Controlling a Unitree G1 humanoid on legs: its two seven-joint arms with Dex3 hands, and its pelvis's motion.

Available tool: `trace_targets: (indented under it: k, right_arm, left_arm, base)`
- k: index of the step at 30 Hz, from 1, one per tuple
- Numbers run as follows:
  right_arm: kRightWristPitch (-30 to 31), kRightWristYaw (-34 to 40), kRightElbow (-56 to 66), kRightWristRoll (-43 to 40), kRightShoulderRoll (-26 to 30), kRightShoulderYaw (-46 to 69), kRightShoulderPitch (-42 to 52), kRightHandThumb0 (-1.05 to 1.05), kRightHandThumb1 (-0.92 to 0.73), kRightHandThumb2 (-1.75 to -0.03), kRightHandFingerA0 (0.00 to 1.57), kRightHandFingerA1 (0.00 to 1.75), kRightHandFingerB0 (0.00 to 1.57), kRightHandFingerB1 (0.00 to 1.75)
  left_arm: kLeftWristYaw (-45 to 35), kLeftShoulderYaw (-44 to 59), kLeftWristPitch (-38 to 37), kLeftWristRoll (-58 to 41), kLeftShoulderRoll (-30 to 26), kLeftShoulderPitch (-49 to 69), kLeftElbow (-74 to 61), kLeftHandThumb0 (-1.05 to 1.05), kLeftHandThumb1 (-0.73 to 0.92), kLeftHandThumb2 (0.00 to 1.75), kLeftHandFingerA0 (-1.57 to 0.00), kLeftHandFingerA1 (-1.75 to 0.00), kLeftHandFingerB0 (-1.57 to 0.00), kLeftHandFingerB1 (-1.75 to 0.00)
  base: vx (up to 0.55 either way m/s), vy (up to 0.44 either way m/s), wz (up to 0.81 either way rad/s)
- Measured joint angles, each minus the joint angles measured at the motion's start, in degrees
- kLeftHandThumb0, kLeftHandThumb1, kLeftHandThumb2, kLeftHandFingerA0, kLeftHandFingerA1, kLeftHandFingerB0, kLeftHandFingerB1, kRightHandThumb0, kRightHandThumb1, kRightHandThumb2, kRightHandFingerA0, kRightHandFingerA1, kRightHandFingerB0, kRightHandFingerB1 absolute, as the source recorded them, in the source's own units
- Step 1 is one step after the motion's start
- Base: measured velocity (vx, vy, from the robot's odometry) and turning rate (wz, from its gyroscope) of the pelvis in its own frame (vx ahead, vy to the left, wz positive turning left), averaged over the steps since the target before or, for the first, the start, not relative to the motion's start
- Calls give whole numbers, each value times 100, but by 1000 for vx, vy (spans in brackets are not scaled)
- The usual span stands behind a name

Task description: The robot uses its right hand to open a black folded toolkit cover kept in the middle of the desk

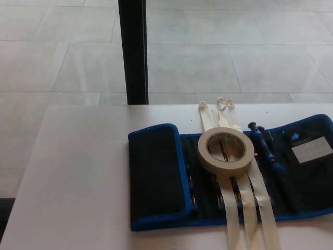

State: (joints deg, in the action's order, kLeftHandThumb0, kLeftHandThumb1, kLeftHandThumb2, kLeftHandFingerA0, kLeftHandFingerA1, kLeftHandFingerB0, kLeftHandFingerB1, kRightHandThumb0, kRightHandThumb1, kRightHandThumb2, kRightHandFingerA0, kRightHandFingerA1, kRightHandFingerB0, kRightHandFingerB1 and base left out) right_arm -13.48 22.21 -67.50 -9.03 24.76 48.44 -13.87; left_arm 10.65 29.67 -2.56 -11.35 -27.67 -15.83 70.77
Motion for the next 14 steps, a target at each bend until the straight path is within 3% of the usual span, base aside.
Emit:
trace_targets:
  k: [1, 2, 5, 6, 8, 9, 10, 11, 14]
  right_arm:
    - [-78, 9, -8, 21, -15, -114, 59, -44, -54, -58, 55, 53, 51, 37]
    - [-141, 23, -17, 47, -22, -228, 99, -43, -53, -57, 52, 49, 52, 36]
    - [-371, 60, -57, 116, -38, -548, 235, -42, -52, -57, 53, 49, 53, 36]
    - [-450, 77, -72, 135, -46, -644, 271, -43, -52, -56, 55, 50, 52, 39]
    - [-590, 120, -90, 184, -65, -840, 319, -43, -52, -56, 55, 50, 52, 39]
    - [-663, 146, -98, 201, -77, -943, 339, -43, -52, -56, 57, 51, 52, 38]
    - [-707, 164, -103, 212, -83, -997, 351, -51, -42, -81, 57, 64, 46, 52]
    - [-776, 197, -113, 224, -87, -1086, 371, -46, -52, -57, 66, 57, 53, 39]
    - [-946, 271, -121, 234, -108, -1231, 397, -48, -54, -57, 68, 57, 52, 39]
  left_arm:
    - [3, -13, 0, 3, -1, 6, 5, -105, 36, 143, -36, -124, -23, -113]
    - [5, -27, 0, 4, -1, 14, 6, -105, 37, 143, -64, -140, -33, -118]
    - [16, -84, 0, 6, -3, 43, 6, -105, 34, 141, -73, -146, -45, -126]
    - [20, -101, 0, 6, -5, 51, 6, -102, 30, 139, -31, -149, -42, -148]
    - [23, -119, 6, 4, -22, 62, 15, -102, 30, 139, -31, -149, -42, -148]
    - [24, -127, 14, 2, -41, 64, 21, -105, 32, 140, -28, -119, -17, -110]
    - [24, -130, 17, 2, -55, 64, 23, -105, 33, 141, -34, -123, -28, -115]
    - [28, -134, 22, 1, -78, 66, 24, -105, 30, 139, -30, -121, -56, -131]
    - [37, -149, 27, -1, -141, 79, 35, -105, 30, 138, -20, -114, -43, -124]
  base:
    - [0, 0, 0]
    - [0, 0, 0]
    - [0, 0, 0]
    - [0, 0, 0]
    - [0, 0, 0]
    - [0, 0, 0]
    - [0, 0, 0]
    - [0, 0, 0]
    - [0, 0, 0]
